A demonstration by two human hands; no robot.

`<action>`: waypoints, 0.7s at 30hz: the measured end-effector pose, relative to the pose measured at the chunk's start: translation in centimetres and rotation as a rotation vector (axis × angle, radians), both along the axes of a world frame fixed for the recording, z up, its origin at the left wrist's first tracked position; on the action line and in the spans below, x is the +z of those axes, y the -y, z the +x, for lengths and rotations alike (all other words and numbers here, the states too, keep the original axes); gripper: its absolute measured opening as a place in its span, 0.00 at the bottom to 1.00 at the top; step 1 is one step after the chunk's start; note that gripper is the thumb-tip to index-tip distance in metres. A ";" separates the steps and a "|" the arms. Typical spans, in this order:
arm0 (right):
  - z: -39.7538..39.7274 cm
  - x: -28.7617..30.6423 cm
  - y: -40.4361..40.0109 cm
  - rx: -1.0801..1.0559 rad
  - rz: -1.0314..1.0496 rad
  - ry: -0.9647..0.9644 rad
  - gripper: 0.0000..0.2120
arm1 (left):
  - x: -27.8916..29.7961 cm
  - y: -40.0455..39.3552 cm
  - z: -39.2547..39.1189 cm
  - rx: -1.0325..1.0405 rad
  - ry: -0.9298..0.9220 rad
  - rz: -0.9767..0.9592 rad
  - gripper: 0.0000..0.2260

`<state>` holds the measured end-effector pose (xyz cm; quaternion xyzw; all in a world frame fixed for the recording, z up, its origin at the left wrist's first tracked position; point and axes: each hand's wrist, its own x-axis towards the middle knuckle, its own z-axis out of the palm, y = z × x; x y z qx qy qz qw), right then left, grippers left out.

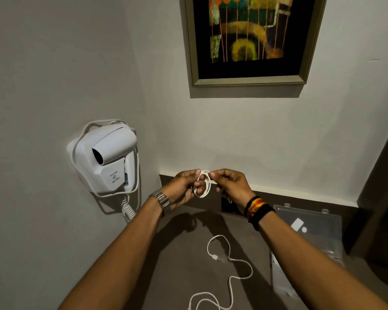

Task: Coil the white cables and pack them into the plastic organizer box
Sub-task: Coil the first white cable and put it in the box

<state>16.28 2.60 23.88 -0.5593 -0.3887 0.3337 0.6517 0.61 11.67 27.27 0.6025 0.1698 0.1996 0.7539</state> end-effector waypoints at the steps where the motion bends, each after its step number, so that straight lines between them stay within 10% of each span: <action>1: -0.2 -0.1 0.2 0.025 -0.012 -0.055 0.07 | 0.0 0.0 0.0 0.007 0.018 -0.023 0.14; 9: -0.3 1.1 1.9 0.094 0.008 -0.083 0.13 | 0.2 0.8 -0.1 0.042 0.051 -0.016 0.14; 16: -1.1 2.2 3.5 -0.001 -0.015 -0.033 0.13 | 0.6 1.3 -0.3 0.218 -0.241 0.528 0.16; 21: -0.4 2.8 5.6 0.078 0.008 -0.042 0.14 | 0.7 2.2 -1.0 0.184 -0.158 0.491 0.16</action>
